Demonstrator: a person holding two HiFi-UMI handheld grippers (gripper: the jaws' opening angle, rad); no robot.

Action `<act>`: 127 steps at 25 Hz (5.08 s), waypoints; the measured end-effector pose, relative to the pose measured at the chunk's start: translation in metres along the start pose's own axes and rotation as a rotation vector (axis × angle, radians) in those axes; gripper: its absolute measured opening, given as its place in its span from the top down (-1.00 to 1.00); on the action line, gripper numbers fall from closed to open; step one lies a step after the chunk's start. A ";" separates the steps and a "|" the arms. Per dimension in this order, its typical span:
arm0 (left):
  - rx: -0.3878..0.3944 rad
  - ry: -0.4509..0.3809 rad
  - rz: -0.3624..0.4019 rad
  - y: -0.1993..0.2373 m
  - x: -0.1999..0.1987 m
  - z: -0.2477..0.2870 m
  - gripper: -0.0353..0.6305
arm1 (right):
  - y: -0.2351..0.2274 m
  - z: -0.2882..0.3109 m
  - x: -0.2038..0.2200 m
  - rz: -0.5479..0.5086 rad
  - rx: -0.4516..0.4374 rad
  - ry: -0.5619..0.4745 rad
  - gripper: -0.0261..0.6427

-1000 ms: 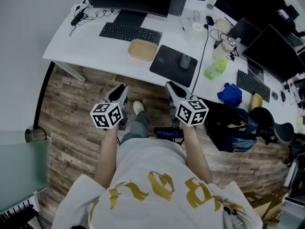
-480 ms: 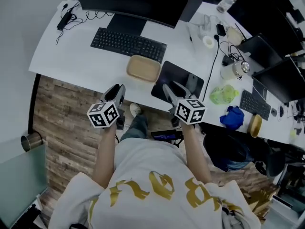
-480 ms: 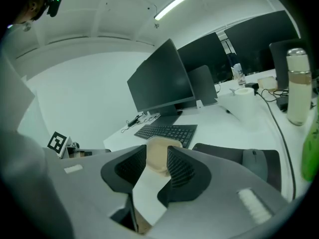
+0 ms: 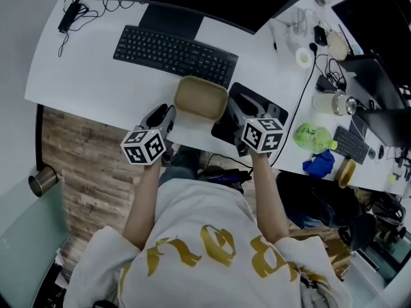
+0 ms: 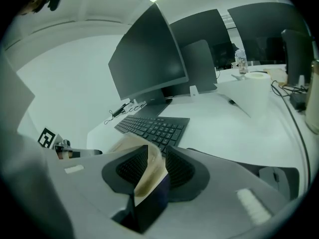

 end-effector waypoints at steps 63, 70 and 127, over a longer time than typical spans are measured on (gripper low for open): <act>0.005 -0.117 0.019 -0.043 -0.004 -0.018 0.63 | 0.015 -0.026 -0.017 -0.026 -0.116 -0.095 0.78; 0.000 -0.163 0.030 -0.062 -0.004 -0.035 0.63 | 0.020 -0.048 -0.018 -0.022 -0.143 -0.131 0.78; 0.038 -0.249 0.091 -0.117 0.005 -0.090 0.63 | 0.039 -0.127 0.000 0.019 -0.177 -0.246 0.79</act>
Point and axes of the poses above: the fingertips, and each gripper's own axes: z forward along the fingers, y to its left, x out of its underside, the point moved 10 cm from there along -z, backward along the fingers, and after that the axes turned 4 degrees about z, right-handed, at the moved point
